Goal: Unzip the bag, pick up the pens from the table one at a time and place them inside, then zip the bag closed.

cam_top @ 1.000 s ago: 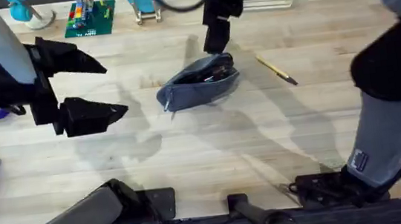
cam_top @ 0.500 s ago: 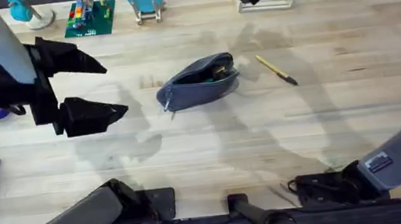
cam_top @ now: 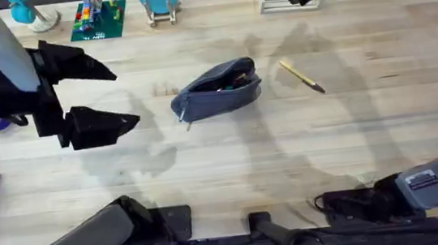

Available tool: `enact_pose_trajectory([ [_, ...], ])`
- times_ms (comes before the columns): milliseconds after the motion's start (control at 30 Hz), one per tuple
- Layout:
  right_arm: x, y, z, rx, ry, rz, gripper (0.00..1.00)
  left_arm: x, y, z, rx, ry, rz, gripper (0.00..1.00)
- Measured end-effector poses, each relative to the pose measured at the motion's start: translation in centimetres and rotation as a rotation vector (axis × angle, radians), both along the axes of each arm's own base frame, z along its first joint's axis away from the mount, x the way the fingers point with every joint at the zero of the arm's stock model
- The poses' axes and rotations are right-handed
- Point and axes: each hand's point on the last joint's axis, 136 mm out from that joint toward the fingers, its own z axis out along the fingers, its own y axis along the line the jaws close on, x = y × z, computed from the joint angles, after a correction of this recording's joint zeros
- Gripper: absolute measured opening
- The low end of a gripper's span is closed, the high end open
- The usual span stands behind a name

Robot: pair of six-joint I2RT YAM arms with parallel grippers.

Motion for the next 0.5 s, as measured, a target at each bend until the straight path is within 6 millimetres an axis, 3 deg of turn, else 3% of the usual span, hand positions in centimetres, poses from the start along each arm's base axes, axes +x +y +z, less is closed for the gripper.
enact_pose_trajectory([
  [233, -2.5, -2.3, -4.3, -0.011, 0.197, -0.098, 0.997, 0.0, 0.0, 0.0, 0.000, 0.000, 0.000, 0.995],
  [500, -2.8, -3.5, -7.9, 0.004, 0.273, -0.190, 0.997, 0.0, 0.0, 0.0, 0.000, 0.001, 0.000, 0.995],
])
